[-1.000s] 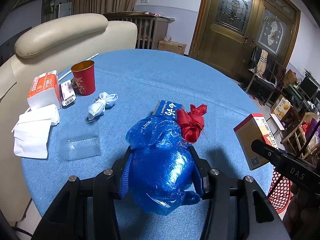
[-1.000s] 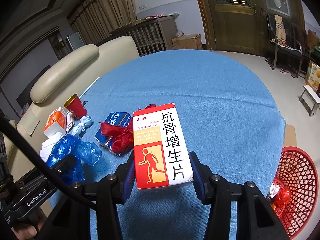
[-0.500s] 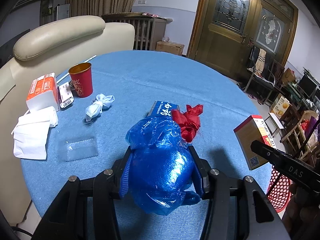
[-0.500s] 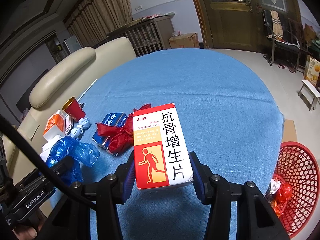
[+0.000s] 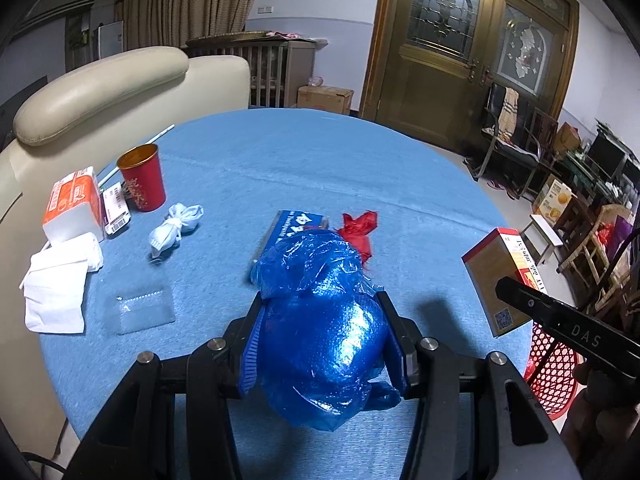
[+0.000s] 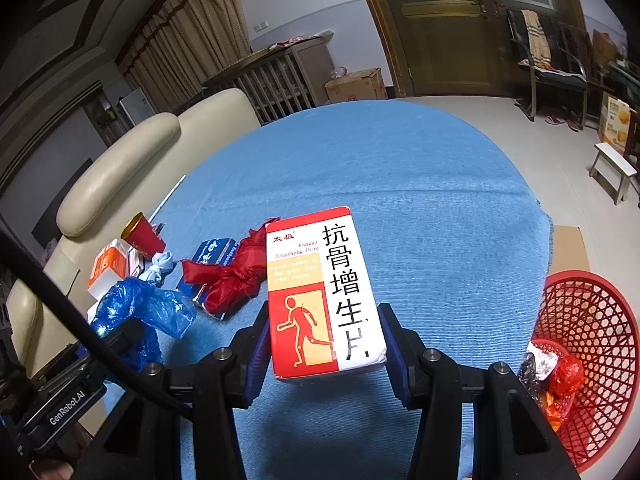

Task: Collect trash
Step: 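Carry the blue bag and medicine box over the red wastebasket, then open both grippers over the wastebasket to drop the bag and box, then move both tools back toward the table, then grasp the clear plastic tray with the left gripper while the right grasps the red ribbon, then lift the clear tray with the left gripper while the right lifts the red ribbon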

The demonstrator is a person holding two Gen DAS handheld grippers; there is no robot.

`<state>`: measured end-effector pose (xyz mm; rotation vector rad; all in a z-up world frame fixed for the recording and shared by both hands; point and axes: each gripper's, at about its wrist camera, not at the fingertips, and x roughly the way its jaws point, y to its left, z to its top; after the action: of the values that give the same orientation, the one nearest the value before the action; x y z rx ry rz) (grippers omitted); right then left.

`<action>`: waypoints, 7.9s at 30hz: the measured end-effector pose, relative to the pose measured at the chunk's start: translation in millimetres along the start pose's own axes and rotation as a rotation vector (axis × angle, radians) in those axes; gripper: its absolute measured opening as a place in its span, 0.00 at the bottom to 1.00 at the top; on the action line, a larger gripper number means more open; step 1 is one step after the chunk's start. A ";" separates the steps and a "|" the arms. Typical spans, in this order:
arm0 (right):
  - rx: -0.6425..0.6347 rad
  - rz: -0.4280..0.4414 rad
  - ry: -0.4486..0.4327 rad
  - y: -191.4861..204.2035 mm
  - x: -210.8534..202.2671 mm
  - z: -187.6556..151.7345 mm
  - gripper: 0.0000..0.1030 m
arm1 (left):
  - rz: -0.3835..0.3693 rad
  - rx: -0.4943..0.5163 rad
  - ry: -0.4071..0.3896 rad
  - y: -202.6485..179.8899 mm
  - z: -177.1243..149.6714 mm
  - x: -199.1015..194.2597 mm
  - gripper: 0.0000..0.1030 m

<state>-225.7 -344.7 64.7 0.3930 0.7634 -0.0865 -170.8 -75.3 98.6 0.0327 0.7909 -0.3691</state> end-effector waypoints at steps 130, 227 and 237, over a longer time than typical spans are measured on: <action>-0.013 -0.139 0.167 -15.7 7.8 -34.5 0.80 | 0.232 -0.163 0.092 156.7 -0.1 63.7 0.90; 0.151 0.031 0.061 -26.5 9.8 -16.1 0.32 | -0.008 0.040 0.068 -0.7 -12.9 20.6 0.38; 0.198 0.038 -0.005 -47.0 -20.7 -21.8 0.32 | -0.015 0.074 0.035 -22.7 -7.1 -0.5 0.38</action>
<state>-265.2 -381.2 49.9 0.5953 0.7443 -0.1276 -183.6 -95.2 96.4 0.1029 0.8127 -0.4126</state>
